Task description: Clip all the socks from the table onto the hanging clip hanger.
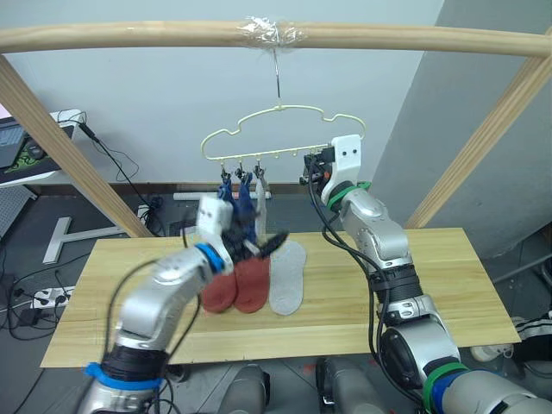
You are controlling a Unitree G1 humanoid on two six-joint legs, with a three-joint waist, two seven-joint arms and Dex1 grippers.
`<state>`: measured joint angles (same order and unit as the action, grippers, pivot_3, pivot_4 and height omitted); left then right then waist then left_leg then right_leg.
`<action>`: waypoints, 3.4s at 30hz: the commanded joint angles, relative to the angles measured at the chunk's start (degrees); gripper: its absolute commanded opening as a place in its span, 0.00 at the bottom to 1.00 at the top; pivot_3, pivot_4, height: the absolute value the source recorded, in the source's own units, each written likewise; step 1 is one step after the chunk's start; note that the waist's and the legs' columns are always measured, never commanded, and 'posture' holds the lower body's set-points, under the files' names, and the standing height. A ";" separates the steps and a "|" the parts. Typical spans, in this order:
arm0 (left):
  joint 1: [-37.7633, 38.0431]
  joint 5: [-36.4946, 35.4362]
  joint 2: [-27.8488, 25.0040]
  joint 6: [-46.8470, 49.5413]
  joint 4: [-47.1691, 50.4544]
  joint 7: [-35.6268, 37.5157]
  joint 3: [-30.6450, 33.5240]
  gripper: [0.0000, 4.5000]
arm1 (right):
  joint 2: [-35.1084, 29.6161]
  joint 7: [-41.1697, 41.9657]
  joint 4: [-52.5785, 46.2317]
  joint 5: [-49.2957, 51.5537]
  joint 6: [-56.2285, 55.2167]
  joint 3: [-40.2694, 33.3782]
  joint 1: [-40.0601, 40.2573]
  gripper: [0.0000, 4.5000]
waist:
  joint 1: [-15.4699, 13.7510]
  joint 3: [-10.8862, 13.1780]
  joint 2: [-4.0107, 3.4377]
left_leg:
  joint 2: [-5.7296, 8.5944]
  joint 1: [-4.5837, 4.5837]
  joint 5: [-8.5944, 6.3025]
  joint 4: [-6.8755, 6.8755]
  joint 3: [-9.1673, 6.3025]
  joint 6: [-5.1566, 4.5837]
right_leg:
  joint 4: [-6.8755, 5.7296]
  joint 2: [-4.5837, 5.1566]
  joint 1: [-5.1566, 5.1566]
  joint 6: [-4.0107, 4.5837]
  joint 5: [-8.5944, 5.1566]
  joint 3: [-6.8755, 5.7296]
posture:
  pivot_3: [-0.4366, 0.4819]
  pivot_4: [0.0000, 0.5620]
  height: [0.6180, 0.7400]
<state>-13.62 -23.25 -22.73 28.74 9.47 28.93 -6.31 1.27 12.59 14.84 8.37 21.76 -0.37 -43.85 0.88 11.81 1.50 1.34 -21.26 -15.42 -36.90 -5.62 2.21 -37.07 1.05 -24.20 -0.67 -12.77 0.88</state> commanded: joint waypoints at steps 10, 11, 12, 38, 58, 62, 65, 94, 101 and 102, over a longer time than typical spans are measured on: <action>-9.13 19.55 10.28 -21.22 -35.63 -1.49 -9.35 1.00 | 0.25 0.98 -6.50 1.12 4.16 1.29 1.71 0.00 | -0.19 0.01 -0.01 | 0.01 -0.05 0.00 -0.04 0.15 -0.02 | -0.01 0.00 -0.01 -0.01 0.01 -0.07 | 0.47 0.35 1.00; -10.13 20.40 10.81 -22.32 -38.56 -1.56 -9.49 1.00 | 0.20 0.93 -6.65 1.10 4.26 1.29 1.72 0.00 | 0.02 0.01 -0.01 | 0.00 -0.04 0.00 -0.03 0.18 -0.02 | -0.02 0.00 -0.01 -0.01 0.01 -0.06 | 0.47 0.35 1.00; -10.81 20.82 11.29 -23.14 -40.64 -1.61 -9.34 1.00 | 0.16 0.90 -6.75 1.09 4.32 1.31 1.73 0.00 | 0.11 0.01 -0.01 | 0.00 -0.04 0.00 -0.03 0.19 -0.02 | -0.02 0.00 -0.02 -0.02 0.01 -0.08 | 0.47 0.35 1.00; -5.57 22.57 13.20 -27.56 -38.71 6.61 -7.20 0.01 | -1.69 0.57 -9.73 3.67 9.37 -0.17 2.46 0.00 | 0.94 -0.01 0.00 | -0.03 0.22 -0.01 -0.04 0.12 -0.04 | -0.12 0.01 0.14 -0.07 0.01 -0.06 | 0.46 0.33 1.00; -0.07 5.42 15.82 -15.86 -5.71 3.99 2.26 0.01 | -3.85 -7.56 -14.37 25.16 42.54 -18.72 -5.45 0.00 | 0.69 0.02 -0.04 | 0.00 -0.01 -0.01 -0.07 0.03 -0.06 | -0.01 0.01 0.13 -0.06 0.01 -0.08 | 0.47 0.35 1.00; -2.04 5.84 16.24 -16.59 -7.21 4.07 2.02 0.01 | -3.21 -8.92 -14.73 26.84 44.59 -19.26 -5.94 0.00 | 0.74 0.02 -0.04 | -0.01 -0.04 -0.01 -0.06 0.12 -0.07 | -0.02 -0.01 0.12 -0.07 0.00 -0.10 | 0.47 0.36 1.00; -2.91 5.74 16.46 -16.63 -7.77 4.04 2.25 0.01 | -2.84 -9.75 -15.22 27.88 45.64 -19.32 -5.86 0.00 | 0.77 0.02 -0.04 | -0.01 -0.07 -0.01 -0.05 0.13 -0.07 | 0.00 -0.01 0.10 -0.05 0.01 -0.10 | 0.47 0.36 1.00; -4.54 5.09 17.06 -17.11 -7.73 3.19 2.37 0.00 | -2.07 -12.29 -16.74 35.03 47.33 -21.62 -5.79 0.76 | 0.96 0.17 -0.29 | -0.01 -0.22 -0.01 -0.05 0.10 -0.08 | 0.06 -0.02 0.00 -0.10 -0.02 -0.12 | 0.46 0.37 1.00; -5.24 5.09 16.84 -16.78 -9.22 2.51 2.78 0.00 | -4.51 -11.68 -21.17 36.95 48.48 -21.41 -3.69 0.99 | 0.96 0.25 -0.40 | -0.01 -0.29 -0.01 -0.05 0.10 -0.08 | 0.09 -0.03 -0.03 -0.12 -0.03 -0.13 | 0.45 0.36 1.00; -5.28 5.02 16.83 -16.73 -9.23 2.47 2.84 0.00 | -4.77 -11.58 -21.79 37.23 48.50 -21.28 -3.33 0.99 | 0.96 0.25 -0.40 | -0.01 -0.30 -0.01 -0.05 0.09 -0.08 | 0.09 -0.03 -0.04 -0.12 -0.03 -0.14 | 0.45 0.36 1.00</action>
<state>-18.06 -17.56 -6.17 12.27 -0.61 31.66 -4.03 -2.98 0.10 -3.54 43.97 70.34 -21.39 -47.31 1.85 12.06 1.10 1.33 -21.57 -15.44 -36.95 -5.52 2.13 -36.98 1.02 -24.25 -0.78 -12.80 0.75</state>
